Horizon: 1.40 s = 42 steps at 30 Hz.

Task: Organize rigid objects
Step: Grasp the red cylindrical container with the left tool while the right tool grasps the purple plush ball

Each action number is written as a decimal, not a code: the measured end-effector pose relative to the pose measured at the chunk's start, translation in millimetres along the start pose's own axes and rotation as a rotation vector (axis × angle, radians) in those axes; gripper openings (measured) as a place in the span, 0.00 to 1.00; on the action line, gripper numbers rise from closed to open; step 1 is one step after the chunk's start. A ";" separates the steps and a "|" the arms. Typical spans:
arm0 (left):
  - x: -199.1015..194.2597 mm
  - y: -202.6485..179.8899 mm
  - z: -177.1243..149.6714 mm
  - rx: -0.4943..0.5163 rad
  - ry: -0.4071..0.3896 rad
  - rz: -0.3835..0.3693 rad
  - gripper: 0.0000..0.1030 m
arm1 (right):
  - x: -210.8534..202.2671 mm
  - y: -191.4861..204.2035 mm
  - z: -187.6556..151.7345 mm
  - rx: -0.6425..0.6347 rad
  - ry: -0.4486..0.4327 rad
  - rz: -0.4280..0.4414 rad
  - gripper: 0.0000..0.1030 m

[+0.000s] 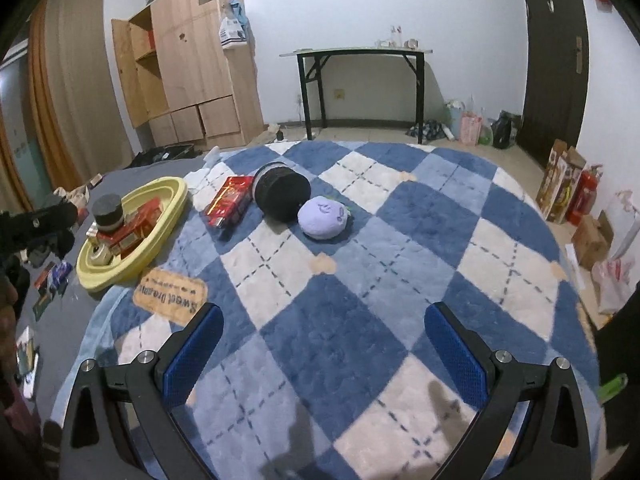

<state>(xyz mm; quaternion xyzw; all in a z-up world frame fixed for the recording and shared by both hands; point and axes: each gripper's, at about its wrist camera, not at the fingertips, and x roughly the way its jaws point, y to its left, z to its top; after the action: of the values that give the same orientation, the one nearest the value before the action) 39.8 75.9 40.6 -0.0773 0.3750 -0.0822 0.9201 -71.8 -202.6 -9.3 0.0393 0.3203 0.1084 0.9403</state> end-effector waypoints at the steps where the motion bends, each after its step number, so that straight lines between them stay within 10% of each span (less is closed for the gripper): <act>1: 7.5 -2.7 3.3 0.017 0.005 -0.001 0.90 | 9.6 -1.7 4.3 0.015 0.006 0.006 1.00; 19: 168.7 -9.4 53.4 0.162 0.122 -0.013 0.84 | 204.4 -19.4 63.0 0.050 0.036 -0.016 1.00; 24: 198.3 -18.8 51.8 0.194 0.130 -0.008 0.63 | 239.3 -17.1 64.7 0.045 0.075 -0.021 0.98; 27: 209.0 -19.2 46.4 0.212 0.113 0.054 0.57 | 248.5 -15.6 67.7 0.039 0.072 -0.055 0.86; 30: 206.7 -17.1 46.7 0.186 0.073 0.101 0.25 | 253.1 -15.6 68.3 0.042 0.070 -0.082 0.72; 34: 204.1 -15.1 47.8 0.170 0.084 0.094 0.24 | 245.1 -18.1 65.7 0.060 0.052 -0.085 0.49; 42: 159.6 -26.0 44.9 0.217 0.044 0.070 0.24 | 220.2 -31.2 60.4 0.108 -0.005 -0.010 0.42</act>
<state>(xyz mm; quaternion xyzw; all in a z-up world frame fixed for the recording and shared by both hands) 181.5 20.8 -30.5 0.0376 0.3866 -0.0916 0.9169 140.5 -182.9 -96.8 0.0886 0.3234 0.0865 0.9381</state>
